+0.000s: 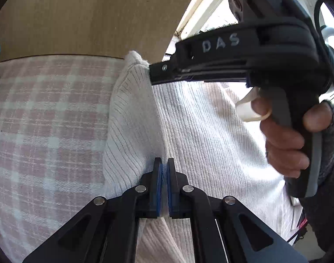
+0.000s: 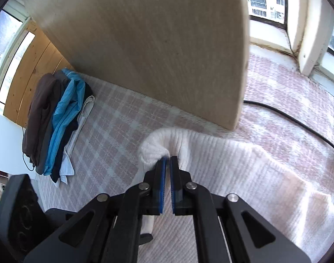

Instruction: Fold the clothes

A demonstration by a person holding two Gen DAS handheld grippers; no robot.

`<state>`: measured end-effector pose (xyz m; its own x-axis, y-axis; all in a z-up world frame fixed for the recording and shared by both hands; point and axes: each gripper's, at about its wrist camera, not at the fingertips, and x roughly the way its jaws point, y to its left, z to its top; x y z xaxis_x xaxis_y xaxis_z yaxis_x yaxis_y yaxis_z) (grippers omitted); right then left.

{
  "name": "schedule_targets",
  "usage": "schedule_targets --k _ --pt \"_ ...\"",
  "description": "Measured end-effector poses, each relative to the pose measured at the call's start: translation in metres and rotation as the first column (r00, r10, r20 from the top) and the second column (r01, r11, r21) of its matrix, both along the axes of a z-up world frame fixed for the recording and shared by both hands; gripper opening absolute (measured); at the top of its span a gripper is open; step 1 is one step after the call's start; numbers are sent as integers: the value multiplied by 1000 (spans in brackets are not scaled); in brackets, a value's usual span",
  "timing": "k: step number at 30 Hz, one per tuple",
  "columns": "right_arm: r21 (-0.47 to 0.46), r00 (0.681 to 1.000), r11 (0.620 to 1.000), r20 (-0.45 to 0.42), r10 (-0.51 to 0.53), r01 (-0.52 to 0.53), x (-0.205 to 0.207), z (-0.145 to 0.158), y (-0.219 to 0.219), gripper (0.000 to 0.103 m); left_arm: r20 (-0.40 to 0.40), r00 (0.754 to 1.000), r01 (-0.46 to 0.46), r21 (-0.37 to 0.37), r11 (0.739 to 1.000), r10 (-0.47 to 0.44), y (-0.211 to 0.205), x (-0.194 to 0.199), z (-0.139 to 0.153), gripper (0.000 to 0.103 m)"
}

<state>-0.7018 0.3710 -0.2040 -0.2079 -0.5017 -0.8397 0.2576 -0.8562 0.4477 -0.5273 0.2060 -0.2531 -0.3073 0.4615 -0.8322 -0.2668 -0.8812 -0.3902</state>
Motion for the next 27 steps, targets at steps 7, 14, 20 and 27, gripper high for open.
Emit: schedule_targets --k 7,14,20,27 --pt "-65 996 998 -84 20 -25 18 25 -3 8 -14 1000 7 -7 1000 -7 -11 3 16 5" --pt "103 997 992 -18 71 -69 -4 -14 -25 8 -69 995 64 -57 996 -68 -48 107 76 10" --pt "128 997 988 8 81 -81 -10 -14 -28 8 148 984 109 -51 993 -100 -42 262 75 11" --pt "261 995 960 3 103 -101 -7 -10 -45 11 310 950 -13 117 993 -24 -39 355 79 21"
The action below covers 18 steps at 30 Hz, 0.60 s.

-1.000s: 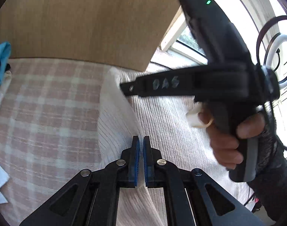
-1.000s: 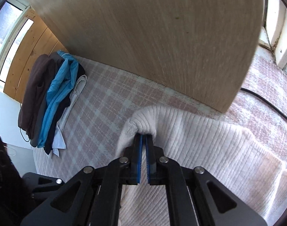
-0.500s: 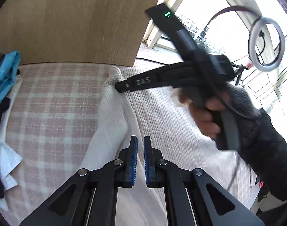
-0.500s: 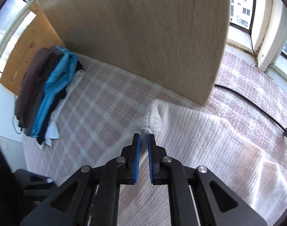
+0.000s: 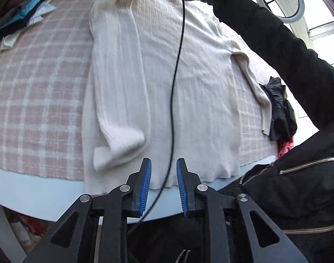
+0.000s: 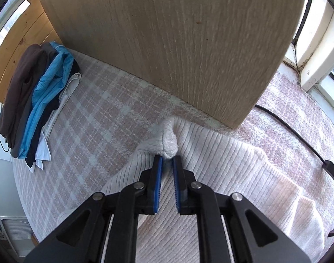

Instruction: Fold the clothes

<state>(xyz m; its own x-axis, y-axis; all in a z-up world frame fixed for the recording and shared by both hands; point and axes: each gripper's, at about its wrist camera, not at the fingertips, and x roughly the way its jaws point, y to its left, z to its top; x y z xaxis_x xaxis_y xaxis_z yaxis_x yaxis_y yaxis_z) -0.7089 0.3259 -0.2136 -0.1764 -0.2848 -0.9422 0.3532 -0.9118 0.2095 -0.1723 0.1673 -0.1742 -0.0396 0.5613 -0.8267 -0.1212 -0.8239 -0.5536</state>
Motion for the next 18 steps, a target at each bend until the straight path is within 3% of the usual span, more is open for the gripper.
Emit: schedule_targets --k 2,4,5,9,12,13,14,15,16,18 --pt "32 1000 999 8 4 -4 -1 1 -4 12 -89 993 -78 -5 997 77 -4 10 17 32" --pt "55 1000 998 -8 16 -16 1 1 -8 12 -213 973 -123 -159 980 88 1 8 20 41" --pt "61 1000 998 -22 22 -20 3 1 -10 12 -274 959 -147 -245 958 77 5 6 21 42" --pt "41 1000 999 -21 12 -12 5 0 -5 13 -275 961 -94 -345 934 -5 36 -18 -19 41" --pt "6 1000 1000 2 4 -4 3 -1 4 13 -288 951 -51 -513 857 -116 58 -31 -46 40" --pt "1 1000 1000 3 7 -7 3 -1 5 13 -284 948 -39 -546 837 -141 61 -34 -53 35" --pt "-5 1000 1000 4 9 -9 3 -1 7 13 -277 950 -36 -552 833 -143 61 -38 -58 22" --pt "-5 1000 1000 4 13 -13 3 -1 8 13 -276 952 -37 -539 842 -134 57 -39 -57 21" --pt "-1 1000 1000 2 20 -20 3 -1 9 13 -279 952 -40 -520 854 -125 52 -39 -53 9" --pt "12 999 999 -3 37 -37 3 -1 8 13 -285 952 -45 -480 876 -107 43 -39 -46 8"
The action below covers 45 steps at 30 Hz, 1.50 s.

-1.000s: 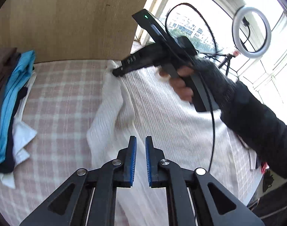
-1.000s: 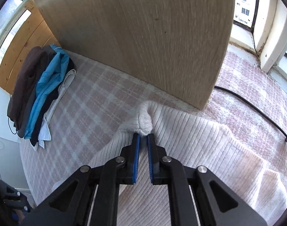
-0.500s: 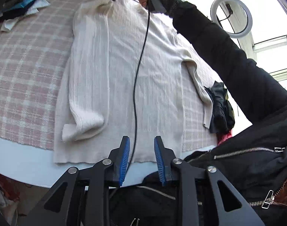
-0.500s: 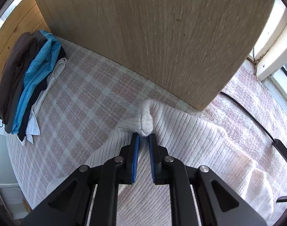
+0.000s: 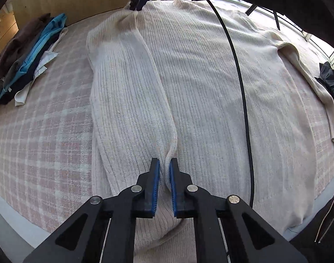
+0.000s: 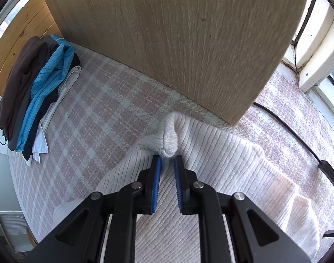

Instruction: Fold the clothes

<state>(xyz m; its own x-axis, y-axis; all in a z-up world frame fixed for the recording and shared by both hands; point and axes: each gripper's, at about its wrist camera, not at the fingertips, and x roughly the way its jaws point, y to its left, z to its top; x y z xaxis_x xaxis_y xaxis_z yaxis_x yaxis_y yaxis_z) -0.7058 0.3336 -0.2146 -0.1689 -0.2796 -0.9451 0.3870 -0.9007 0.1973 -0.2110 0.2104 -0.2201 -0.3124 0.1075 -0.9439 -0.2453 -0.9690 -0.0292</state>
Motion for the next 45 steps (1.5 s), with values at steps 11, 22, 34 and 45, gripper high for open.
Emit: schedule_targets --k 11,22,34,45 --pt "24 1000 999 -8 25 -25 -16 -12 -34 14 75 996 45 59 997 -50 -11 22 8 15" --pt "3 985 998 -158 66 -66 58 59 -8 21 38 983 -185 218 958 181 -91 86 29 31" --pt "16 893 894 -18 449 -449 229 28 -95 30 23 1000 1 280 960 -8 -65 68 -9 6" --pt "61 916 914 4 402 -401 216 1 -95 30 195 954 -284 364 887 226 -121 83 -24 9"
